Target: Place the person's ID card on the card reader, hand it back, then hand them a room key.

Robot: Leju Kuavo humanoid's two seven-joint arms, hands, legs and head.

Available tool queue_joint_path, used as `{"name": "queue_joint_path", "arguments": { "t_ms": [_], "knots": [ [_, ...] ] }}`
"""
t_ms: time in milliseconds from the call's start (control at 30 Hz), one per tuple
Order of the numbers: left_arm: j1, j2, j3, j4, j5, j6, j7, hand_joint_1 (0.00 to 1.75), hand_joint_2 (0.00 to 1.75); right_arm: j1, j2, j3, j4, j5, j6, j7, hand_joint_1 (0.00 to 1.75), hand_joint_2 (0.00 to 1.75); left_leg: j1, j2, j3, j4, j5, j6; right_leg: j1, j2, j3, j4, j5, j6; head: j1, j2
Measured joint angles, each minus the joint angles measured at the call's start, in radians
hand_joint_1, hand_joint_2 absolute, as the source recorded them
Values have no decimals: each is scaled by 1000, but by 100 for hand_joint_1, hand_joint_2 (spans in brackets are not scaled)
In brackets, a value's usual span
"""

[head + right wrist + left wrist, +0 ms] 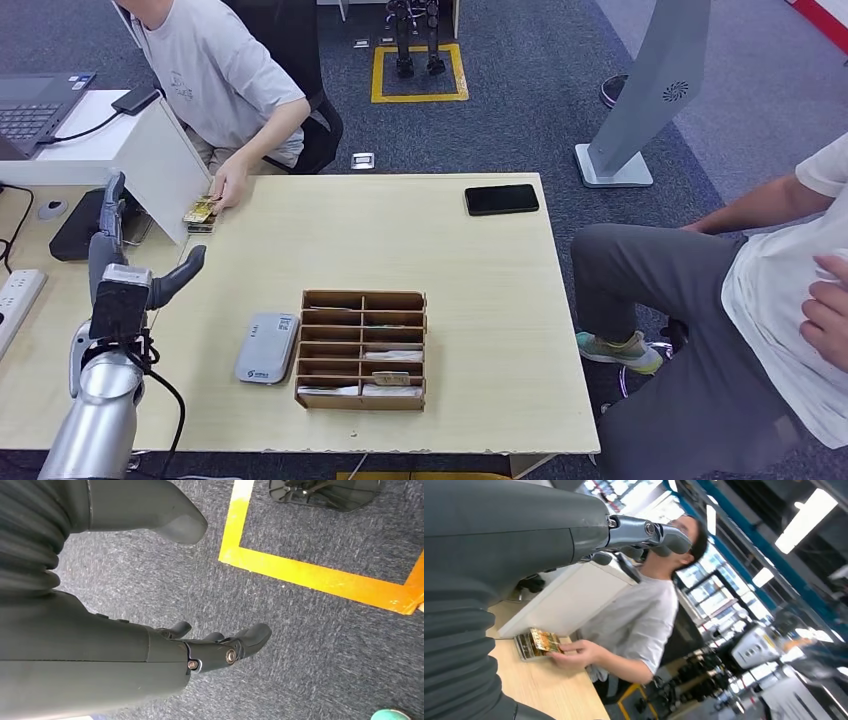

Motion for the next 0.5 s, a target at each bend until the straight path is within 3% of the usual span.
{"name": "queue_joint_path", "arguments": {
  "t_ms": [100, 200, 500],
  "knots": [
    [73, 10, -49, -110, -80, -27, -41, 0, 175, 1, 0, -3, 0, -5, 0, 2, 0, 175, 0, -1, -1, 0, 0, 0, 0, -1, 0, 0, 0, 1, 0, 0],
    [113, 23, -158, -181, -235, -17, -48, 0, 175, -1, 0, -5, 0, -9, 1, -3, 0, 175, 0, -2, -1, 0, 0, 0, 0, -2, 0, -1, 0, 1, 0, 0],
    [114, 85, -442, -213, -468, 71, 0, 0, 175, -7, -4, -15, 0, -21, 1, -12, 0, 175, 0, -1, -1, 0, 2, 1, 0, -2, 0, -1, 3, 0, 0, 0]
  ]
}}
